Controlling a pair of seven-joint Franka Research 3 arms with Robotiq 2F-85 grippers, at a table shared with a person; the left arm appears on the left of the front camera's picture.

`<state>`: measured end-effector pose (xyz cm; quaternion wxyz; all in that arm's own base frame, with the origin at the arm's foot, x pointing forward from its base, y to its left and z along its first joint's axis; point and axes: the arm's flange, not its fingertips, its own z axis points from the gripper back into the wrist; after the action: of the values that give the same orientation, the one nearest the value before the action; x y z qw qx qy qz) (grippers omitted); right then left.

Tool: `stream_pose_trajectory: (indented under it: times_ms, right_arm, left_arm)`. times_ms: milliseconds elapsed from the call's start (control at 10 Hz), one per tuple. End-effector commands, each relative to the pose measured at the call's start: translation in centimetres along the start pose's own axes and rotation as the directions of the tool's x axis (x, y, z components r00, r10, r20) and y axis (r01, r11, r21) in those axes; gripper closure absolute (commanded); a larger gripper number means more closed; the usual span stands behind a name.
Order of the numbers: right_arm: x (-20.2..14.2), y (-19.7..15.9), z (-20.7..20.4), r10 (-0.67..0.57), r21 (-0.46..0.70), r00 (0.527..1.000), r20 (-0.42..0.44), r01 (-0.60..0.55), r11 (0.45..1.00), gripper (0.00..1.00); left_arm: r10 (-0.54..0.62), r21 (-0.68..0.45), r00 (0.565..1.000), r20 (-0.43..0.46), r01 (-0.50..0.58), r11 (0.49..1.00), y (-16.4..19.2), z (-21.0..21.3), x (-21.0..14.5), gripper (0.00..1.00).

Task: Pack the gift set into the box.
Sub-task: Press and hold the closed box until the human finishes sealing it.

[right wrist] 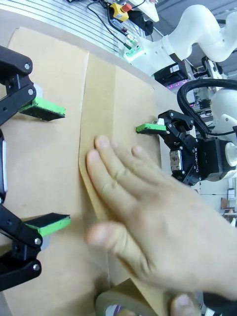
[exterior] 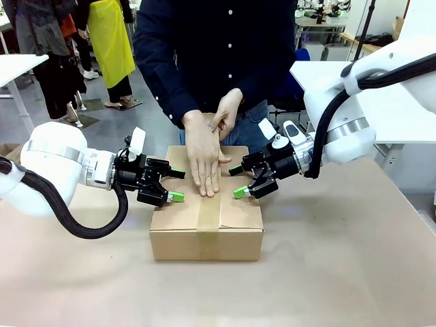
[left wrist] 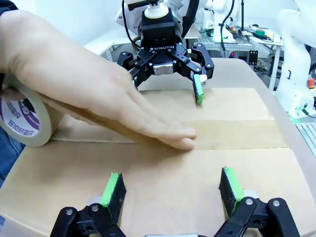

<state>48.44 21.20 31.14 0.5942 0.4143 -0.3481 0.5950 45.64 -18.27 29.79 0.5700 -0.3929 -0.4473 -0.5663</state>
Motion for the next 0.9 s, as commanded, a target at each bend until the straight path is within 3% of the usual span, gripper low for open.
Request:
stream_pose_trajectory:
  times_ms: [0,800]
  right_arm:
    - [-0.28,-0.08,-0.12,-0.004,0.001,1.000,-0.002,0.004,1.000,0.00]
    - [-0.28,-0.08,-0.12,-0.004,0.001,1.000,-0.002,0.004,1.000,0.00]
  left_arm:
    - [-0.005,-0.005,1.000,0.006,0.005,1.000,-0.20,0.16,-0.26,0.00]
    - [-0.005,-0.005,1.000,0.006,0.005,1.000,-0.20,0.16,-0.26,0.00]
